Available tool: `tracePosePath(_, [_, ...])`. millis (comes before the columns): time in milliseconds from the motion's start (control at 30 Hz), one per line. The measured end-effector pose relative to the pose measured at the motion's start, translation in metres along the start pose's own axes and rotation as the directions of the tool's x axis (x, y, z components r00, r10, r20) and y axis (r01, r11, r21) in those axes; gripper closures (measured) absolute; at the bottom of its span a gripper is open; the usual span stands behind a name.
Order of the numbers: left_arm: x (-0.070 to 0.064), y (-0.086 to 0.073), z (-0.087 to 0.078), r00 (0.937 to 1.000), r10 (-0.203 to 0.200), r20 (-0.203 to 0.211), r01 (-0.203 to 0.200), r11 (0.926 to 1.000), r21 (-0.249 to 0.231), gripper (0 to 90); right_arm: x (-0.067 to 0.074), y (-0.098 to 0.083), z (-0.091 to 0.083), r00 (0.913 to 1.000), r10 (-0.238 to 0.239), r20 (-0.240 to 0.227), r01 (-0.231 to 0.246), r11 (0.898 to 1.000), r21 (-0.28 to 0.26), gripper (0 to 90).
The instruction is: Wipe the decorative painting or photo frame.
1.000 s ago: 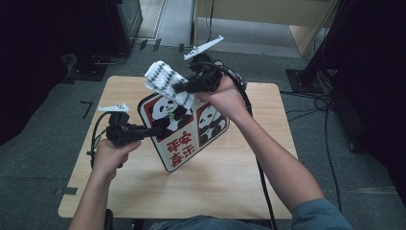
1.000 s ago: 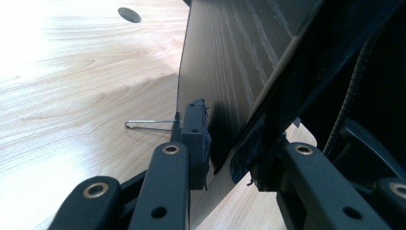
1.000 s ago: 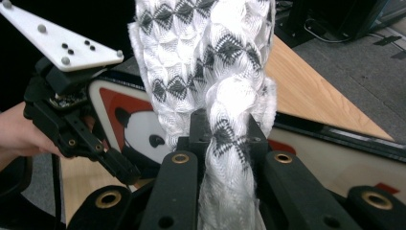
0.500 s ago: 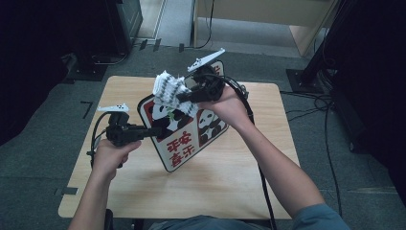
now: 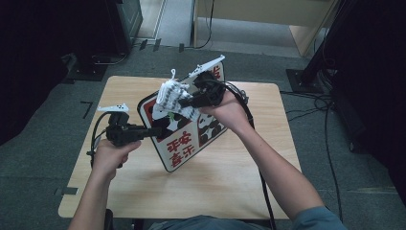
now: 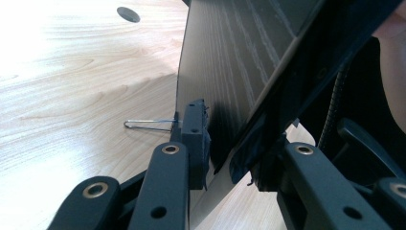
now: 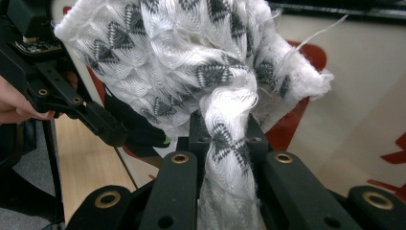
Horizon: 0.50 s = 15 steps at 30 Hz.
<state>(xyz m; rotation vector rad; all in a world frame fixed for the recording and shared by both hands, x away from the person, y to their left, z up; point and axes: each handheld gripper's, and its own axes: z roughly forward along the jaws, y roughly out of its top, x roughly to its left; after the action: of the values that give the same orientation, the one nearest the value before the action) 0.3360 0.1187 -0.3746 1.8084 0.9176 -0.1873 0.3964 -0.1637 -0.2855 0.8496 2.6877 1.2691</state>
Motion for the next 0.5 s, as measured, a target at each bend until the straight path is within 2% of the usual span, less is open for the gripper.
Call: tracePosePath(500, [0.001,0.000,-0.001,1.0000,-0.006,0.004,0.006,1.0000,0.002,72.5,-0.005,-0.020,0.010,0.9997,0.025,-0.002,-0.025,0.999,0.028,80.9])
